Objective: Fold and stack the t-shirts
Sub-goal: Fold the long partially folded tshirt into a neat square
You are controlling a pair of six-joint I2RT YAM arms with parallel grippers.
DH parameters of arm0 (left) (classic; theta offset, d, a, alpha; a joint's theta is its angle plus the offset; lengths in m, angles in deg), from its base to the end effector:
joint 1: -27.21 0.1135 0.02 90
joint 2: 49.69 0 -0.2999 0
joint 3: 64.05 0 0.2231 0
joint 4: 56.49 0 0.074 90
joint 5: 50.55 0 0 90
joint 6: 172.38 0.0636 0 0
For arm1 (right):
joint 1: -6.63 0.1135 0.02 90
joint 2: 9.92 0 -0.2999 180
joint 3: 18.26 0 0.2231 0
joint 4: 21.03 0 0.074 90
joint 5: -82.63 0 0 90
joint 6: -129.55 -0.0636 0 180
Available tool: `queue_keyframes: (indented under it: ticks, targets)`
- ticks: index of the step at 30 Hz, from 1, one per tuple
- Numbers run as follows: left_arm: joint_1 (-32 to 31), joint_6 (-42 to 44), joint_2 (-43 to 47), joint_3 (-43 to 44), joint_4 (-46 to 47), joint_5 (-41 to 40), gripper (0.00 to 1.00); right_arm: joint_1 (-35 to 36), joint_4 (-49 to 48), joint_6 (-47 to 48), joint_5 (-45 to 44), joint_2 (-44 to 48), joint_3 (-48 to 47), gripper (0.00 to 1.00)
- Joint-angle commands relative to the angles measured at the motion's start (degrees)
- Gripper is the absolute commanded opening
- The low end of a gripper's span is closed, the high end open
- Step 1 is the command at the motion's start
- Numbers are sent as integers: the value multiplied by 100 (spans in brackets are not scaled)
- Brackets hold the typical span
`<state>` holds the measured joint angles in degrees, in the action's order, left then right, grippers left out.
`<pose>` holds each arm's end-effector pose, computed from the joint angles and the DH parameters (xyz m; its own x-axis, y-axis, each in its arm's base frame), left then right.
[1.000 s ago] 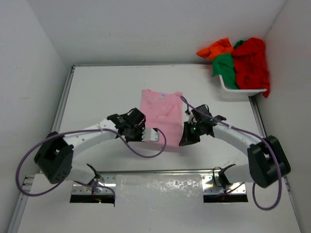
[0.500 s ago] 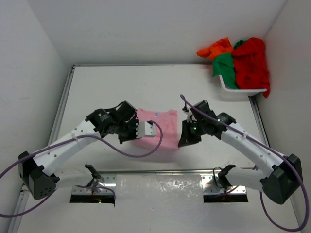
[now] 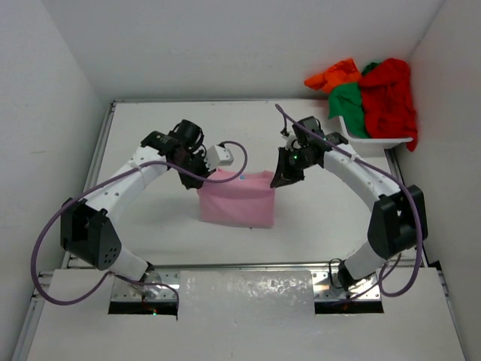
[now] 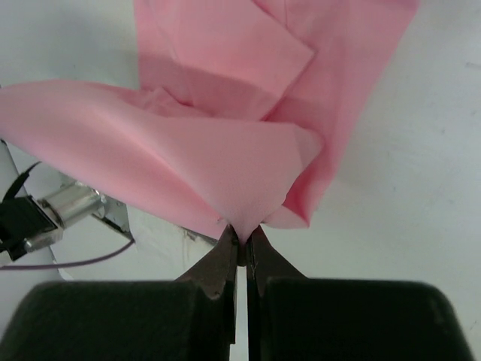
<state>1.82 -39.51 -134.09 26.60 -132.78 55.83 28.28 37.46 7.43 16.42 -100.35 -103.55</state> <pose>0.2259 -0.1271 0.3093 -0.2833 0.8570 -0.4305 0.9429 0.3308 0.0380 0.2723 0.1357 0.2750 -0.9733 0.1371 -0.1840 0.0158 0.8401 0.5423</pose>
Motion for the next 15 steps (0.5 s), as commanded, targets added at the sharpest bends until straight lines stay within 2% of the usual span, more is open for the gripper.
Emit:
queue_keyframes:
  ticks: [1, 15]
  targets:
    - [315, -174, -138, 405, 363, -3, 0, -169, 44, 259, -234, -210, -536, 0]
    - [579, -692, -1183, 880, 1445, -284, 0, -539, -123, 206, -322, -1432, -1380, 0]
